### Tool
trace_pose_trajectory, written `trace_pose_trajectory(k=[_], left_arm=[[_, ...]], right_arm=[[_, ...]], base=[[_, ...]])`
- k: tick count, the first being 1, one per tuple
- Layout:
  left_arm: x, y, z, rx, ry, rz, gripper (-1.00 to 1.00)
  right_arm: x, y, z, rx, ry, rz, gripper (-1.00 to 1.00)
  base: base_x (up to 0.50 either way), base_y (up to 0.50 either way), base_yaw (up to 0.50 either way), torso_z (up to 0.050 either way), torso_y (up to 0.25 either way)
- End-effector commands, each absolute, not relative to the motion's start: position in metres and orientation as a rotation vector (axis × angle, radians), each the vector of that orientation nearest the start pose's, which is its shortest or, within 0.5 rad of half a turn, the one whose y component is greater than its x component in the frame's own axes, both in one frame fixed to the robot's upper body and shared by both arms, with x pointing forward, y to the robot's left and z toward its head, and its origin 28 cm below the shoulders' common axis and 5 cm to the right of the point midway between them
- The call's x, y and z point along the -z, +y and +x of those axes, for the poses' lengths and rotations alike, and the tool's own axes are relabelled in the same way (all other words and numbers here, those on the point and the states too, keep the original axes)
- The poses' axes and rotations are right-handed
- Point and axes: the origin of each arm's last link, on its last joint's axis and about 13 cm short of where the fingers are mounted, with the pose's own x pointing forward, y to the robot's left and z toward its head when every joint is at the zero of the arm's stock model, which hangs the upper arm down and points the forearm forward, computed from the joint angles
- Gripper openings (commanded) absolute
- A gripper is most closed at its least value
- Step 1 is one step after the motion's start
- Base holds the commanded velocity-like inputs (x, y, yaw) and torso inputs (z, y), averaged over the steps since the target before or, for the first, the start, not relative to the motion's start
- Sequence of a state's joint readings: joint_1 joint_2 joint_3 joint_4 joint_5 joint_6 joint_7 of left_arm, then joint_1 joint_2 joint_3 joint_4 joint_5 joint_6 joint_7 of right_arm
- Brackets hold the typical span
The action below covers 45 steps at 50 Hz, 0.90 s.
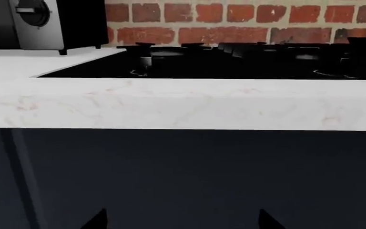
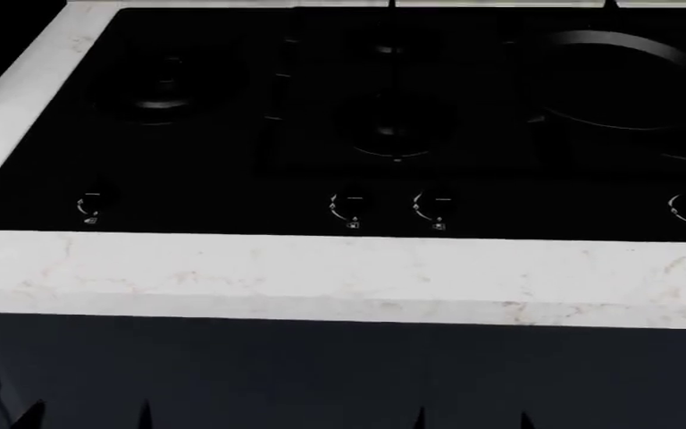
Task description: Pick the ginger from the plate and place it in the pan.
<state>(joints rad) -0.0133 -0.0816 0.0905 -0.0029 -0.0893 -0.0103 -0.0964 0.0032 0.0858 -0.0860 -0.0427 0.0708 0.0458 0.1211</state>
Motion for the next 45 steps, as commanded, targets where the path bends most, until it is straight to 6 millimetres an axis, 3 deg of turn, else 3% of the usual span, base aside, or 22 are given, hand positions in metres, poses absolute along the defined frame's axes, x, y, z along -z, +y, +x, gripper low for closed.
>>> trace_pose_trajectory(k=[1, 34, 36, 38, 41, 45], left_arm=[[-0.015, 0.207, 0.213, -0.012, 0.003, -0.013, 1.0], [-0.016, 0.207, 0.212, -0.001, 0.006, 0.0, 1.0], [-0.026, 0.207, 0.215, -0.003, 0.007, -0.007, 1.0], [-0.053, 0.206, 0.215, 0.025, 0.006, -0.051, 1.0], [-0.095, 0.204, 0.214, 0.02, 0.001, -0.062, 1.0], [-0.133, 0.205, 0.213, 0.009, -0.04, -0.01, 1.0]], right_arm=[[-0.019, -0.099, 0.21, 0.039, -0.008, -0.03, 1.0], [-0.021, -0.097, 0.211, 0.034, -0.002, -0.099, 1.0], [-0.031, -0.096, 0.21, 0.024, -0.023, -0.138, 1.0], [-0.045, -0.097, 0.211, 0.025, -0.052, -0.103, 1.0], [-0.084, -0.099, 0.212, 0.021, -0.091, -0.095, 1.0], [-0.127, -0.101, 0.212, 0.028, -0.166, -0.141, 1.0]], base=[[0.0, 0.0, 0.0, 0.05, 0.0], [0.0, 0.0, 0.0, 0.05, 0.0], [0.0, 0.0, 0.0, 0.0, 0.0], [0.0, 0.0, 0.0, 0.0, 0.0], [0.0, 0.0, 0.0, 0.0, 0.0], [0.0, 0.0, 0.0, 0.0, 0.0]])
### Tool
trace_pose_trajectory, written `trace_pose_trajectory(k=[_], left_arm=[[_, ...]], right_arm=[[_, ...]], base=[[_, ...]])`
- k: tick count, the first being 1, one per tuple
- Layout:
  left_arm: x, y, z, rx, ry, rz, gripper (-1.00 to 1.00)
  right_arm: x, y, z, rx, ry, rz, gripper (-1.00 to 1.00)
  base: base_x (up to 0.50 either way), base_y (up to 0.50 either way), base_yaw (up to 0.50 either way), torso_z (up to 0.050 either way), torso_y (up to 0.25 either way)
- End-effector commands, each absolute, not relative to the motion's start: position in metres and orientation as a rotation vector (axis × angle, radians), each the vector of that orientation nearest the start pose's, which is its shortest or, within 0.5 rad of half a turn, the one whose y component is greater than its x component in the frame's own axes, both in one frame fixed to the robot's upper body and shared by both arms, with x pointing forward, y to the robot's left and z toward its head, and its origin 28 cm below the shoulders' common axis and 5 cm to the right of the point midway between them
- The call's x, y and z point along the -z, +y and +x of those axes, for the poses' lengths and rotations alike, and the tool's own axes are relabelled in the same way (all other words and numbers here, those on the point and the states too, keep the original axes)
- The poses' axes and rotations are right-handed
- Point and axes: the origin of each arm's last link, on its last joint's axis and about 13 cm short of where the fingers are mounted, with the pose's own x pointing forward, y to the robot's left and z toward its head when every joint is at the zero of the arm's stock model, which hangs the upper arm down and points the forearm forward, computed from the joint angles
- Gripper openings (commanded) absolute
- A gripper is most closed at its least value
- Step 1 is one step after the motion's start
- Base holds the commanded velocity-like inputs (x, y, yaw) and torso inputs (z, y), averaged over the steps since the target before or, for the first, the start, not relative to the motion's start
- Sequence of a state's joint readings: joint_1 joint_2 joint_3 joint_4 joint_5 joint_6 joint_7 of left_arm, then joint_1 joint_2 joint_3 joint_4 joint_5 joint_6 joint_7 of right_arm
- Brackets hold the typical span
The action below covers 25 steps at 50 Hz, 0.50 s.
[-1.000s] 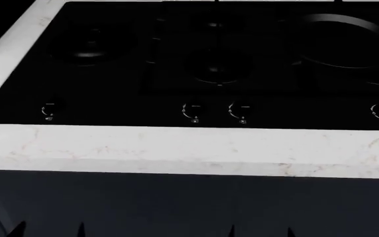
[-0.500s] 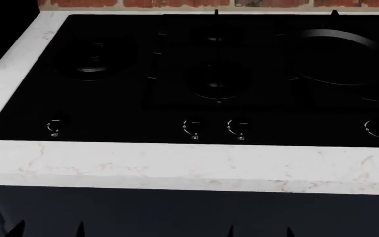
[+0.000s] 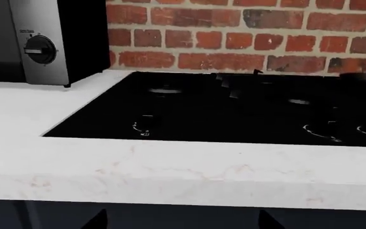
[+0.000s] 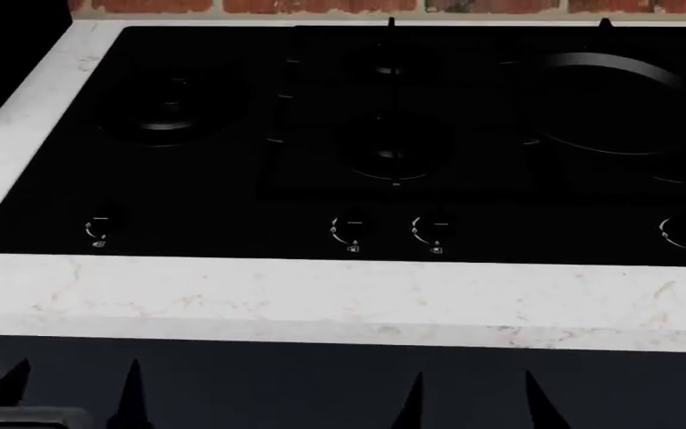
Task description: Pick the ginger from the plate and place it in the pan.
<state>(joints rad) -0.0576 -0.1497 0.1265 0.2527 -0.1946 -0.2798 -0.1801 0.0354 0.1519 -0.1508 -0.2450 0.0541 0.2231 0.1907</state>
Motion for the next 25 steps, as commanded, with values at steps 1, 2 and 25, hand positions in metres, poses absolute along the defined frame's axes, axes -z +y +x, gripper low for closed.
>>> trace_pose_trajectory(k=[1, 2, 25], left_arm=[[-0.143, 0.204, 0.211, 0.02, -0.072, -0.007, 1.0], [-0.146, 0.204, 0.21, 0.02, -0.085, -0.008, 1.0], [-0.262, 0.213, 0.17, 0.069, -0.216, 0.061, 1.0]], right_arm=[[-0.134, -0.102, 0.212, 0.024, -0.179, -0.14, 1.0], [-0.137, -0.102, 0.212, 0.025, -0.182, -0.138, 1.0], [-0.253, -0.105, 0.17, 0.019, -0.374, -0.157, 1.0]], base=[[0.0, 0.0, 0.0, 0.0, 0.0], [0.0, 0.0, 0.0, 0.0, 0.0], [0.0, 0.0, 0.0, 0.0, 0.0]])
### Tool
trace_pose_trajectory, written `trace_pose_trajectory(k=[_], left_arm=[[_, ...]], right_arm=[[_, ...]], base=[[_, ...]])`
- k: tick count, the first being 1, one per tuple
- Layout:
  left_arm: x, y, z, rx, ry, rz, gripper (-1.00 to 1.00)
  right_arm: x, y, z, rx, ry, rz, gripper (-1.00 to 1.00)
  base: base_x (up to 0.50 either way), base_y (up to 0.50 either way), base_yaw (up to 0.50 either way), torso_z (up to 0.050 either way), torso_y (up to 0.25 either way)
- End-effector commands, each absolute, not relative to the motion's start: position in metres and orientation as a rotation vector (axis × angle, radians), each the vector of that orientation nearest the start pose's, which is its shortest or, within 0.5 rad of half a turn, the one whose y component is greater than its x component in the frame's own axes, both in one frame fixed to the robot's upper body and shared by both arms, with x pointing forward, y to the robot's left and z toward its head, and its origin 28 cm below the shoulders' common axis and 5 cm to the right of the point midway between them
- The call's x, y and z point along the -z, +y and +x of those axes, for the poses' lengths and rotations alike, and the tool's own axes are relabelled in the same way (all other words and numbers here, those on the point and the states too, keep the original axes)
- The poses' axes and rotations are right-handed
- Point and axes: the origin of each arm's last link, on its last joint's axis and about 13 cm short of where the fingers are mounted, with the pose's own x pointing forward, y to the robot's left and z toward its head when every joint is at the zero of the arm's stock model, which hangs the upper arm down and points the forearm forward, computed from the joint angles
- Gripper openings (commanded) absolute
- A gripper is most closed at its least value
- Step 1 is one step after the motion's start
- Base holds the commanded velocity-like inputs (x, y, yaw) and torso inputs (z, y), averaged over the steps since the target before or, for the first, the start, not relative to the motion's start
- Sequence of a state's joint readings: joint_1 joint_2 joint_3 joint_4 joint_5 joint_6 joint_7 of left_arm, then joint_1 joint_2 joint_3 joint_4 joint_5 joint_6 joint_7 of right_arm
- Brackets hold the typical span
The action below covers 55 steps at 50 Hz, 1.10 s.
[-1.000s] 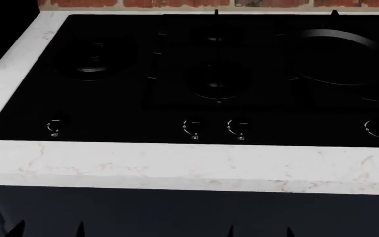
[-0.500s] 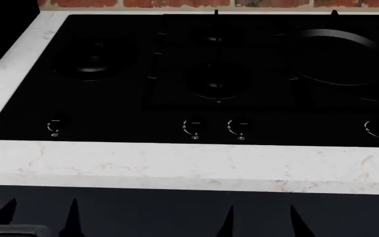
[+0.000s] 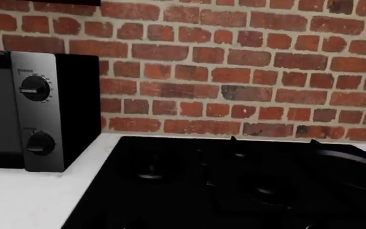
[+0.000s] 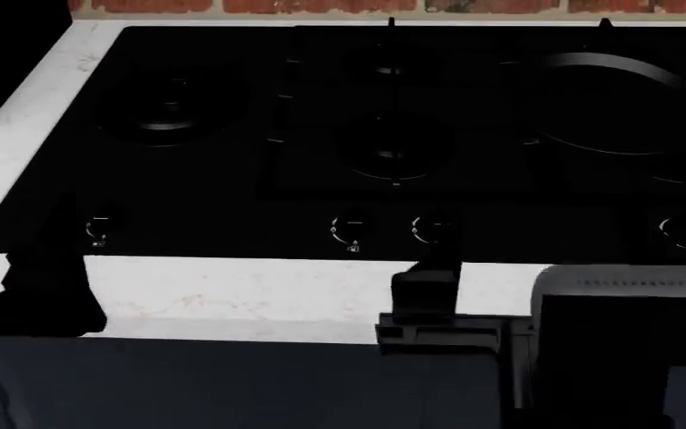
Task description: Pick the ginger from the plate and place it in the pan.
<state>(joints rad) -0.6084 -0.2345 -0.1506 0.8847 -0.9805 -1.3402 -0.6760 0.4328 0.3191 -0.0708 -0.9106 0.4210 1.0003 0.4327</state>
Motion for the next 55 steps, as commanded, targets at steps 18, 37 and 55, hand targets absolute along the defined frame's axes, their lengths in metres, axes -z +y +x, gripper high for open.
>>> trace_pose_trajectory(k=[18, 37, 55], left_arm=[[-0.284, 0.218, 0.15, 0.094, -0.263, 0.057, 1.0], [-0.282, 0.219, 0.15, 0.086, -0.262, 0.042, 1.0], [-0.283, 0.222, 0.151, 0.073, -0.264, 0.03, 1.0]], right_arm=[[-0.274, -0.106, 0.15, 0.048, -0.435, -0.206, 1.0], [-0.274, -0.105, 0.148, 0.058, -0.449, -0.209, 1.0], [-0.277, -0.107, 0.146, 0.066, -0.471, -0.195, 1.0]], base=[[0.0, 0.0, 0.0, 0.0, 0.0], [0.0, 0.0, 0.0, 0.0, 0.0], [0.02, -0.3, 0.0, 0.0, 0.0]])
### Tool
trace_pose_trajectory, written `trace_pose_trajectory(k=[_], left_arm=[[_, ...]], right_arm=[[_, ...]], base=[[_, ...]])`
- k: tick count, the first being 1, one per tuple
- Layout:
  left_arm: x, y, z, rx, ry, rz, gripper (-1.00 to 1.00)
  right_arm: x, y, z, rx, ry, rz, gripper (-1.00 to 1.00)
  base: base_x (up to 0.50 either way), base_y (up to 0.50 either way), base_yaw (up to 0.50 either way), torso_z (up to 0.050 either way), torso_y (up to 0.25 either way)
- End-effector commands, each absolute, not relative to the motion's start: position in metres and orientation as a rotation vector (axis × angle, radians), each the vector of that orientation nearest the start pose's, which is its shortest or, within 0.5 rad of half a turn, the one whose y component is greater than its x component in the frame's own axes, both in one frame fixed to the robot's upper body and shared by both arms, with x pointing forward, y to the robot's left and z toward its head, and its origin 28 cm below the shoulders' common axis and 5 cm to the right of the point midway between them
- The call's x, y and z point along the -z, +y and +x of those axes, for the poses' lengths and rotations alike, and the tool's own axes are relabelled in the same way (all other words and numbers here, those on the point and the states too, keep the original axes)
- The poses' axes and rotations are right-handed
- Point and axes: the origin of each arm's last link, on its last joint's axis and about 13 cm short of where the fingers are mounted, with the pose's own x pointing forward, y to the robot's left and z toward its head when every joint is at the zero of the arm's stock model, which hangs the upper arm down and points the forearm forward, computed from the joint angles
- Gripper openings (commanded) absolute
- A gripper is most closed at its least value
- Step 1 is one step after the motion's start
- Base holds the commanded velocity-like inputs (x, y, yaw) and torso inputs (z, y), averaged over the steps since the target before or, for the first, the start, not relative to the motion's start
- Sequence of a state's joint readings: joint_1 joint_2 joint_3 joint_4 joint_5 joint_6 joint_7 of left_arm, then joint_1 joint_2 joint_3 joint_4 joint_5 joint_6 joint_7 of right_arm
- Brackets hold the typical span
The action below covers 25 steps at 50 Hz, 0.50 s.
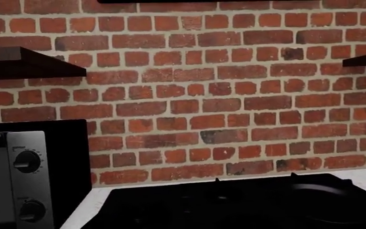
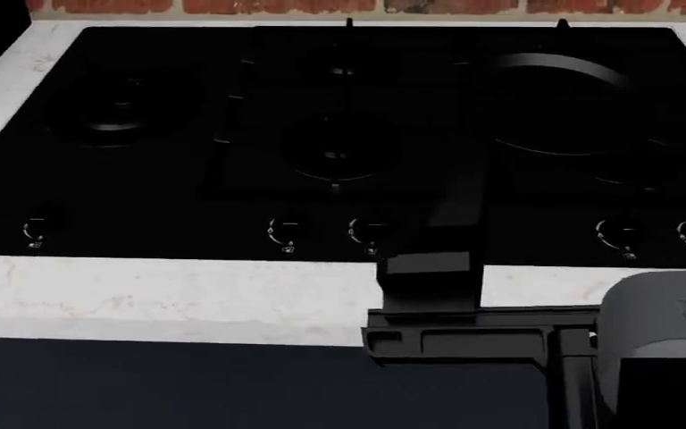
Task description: Pick the ginger from the plate and place it in the pan.
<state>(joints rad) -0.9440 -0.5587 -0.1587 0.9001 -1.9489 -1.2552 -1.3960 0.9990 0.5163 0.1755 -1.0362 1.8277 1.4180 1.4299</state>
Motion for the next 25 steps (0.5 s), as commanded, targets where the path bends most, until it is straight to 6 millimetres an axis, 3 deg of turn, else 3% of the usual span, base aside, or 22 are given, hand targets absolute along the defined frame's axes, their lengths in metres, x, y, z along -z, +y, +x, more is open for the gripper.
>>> trace_pose_trajectory(k=[1, 25], left_arm=[[-0.2829, 0.2215, 0.1508, 0.074, -0.265, 0.03, 1.0], [-0.283, 0.2235, 0.1499, 0.058, -0.273, 0.016, 1.0]], right_arm=[[-0.2769, -0.1069, 0.1461, 0.066, -0.471, -0.197, 1.0], [-0.2775, -0.1089, 0.1432, 0.075, -0.473, -0.209, 1.0]], base=[[0.04, -0.38, 0.0, 0.0, 0.0], [0.05, -0.38, 0.0, 0.0, 0.0]])
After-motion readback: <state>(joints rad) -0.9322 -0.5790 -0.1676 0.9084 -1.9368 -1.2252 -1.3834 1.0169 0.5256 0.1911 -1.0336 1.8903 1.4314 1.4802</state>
